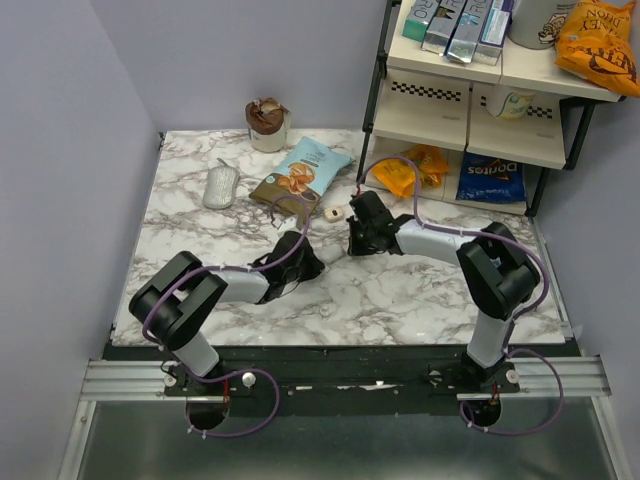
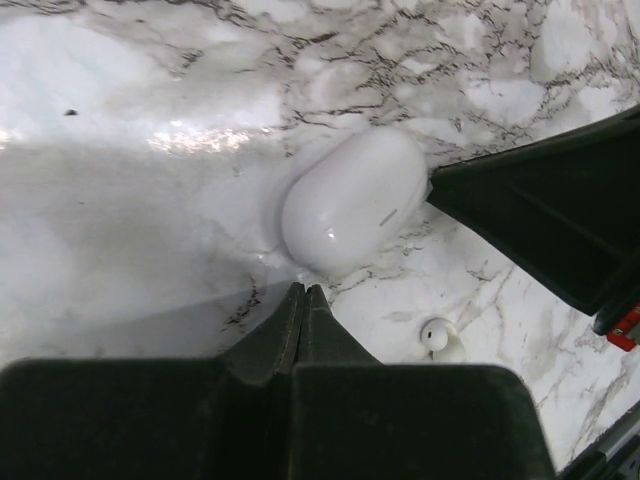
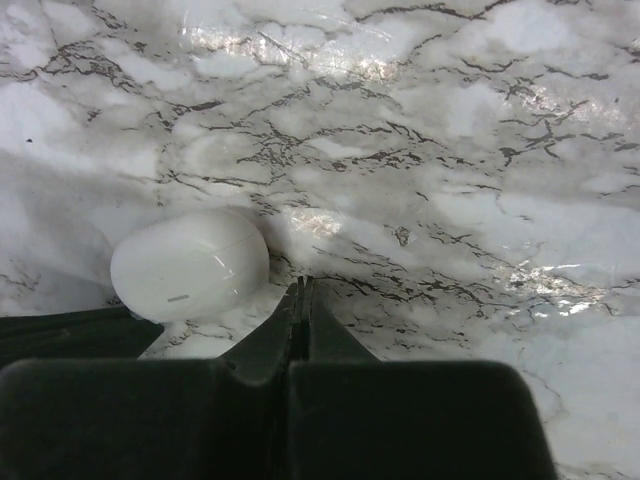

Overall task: Insert the wireless bluetooth earbuds into the charging case
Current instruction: Pick up the charging case at the center of the board.

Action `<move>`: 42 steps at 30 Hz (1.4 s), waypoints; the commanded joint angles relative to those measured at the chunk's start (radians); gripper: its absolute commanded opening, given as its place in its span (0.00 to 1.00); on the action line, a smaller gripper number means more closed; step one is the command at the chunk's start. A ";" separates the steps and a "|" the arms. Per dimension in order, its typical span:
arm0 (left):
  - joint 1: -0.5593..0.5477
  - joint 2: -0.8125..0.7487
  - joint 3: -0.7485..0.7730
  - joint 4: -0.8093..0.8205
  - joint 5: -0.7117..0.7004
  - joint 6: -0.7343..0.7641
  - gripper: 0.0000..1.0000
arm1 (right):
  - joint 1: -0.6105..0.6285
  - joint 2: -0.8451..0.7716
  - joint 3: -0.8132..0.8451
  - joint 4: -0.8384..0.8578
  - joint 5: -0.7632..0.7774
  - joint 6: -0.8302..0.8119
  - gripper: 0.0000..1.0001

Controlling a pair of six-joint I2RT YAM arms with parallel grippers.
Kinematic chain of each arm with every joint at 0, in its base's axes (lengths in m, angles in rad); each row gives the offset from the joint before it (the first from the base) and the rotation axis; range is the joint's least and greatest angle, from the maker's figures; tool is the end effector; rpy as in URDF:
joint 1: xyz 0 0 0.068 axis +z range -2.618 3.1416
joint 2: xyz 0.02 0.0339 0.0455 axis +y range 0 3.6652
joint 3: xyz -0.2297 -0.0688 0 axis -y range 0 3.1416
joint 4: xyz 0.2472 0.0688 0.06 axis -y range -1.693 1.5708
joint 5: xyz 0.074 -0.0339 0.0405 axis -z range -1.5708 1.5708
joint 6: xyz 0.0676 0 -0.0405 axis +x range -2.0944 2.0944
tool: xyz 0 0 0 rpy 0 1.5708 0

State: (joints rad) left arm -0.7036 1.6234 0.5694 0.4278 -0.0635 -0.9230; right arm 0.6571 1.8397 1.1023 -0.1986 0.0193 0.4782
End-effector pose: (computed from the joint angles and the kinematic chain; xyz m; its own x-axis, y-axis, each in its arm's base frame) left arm 0.2475 -0.2044 0.0747 -0.7533 -0.4045 -0.5186 0.0096 0.7816 -0.6237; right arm 0.3083 0.2362 0.0991 -0.8429 -0.0692 -0.5336 -0.2408 0.9354 0.2591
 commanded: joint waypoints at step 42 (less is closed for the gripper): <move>0.067 0.061 0.033 0.005 0.084 -0.001 0.00 | 0.001 0.076 0.039 0.054 -0.110 0.017 0.03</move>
State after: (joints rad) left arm -0.6567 1.6718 0.5785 0.4942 0.0742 -0.9363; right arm 0.6533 1.9427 1.1980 -0.1371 -0.0513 0.4801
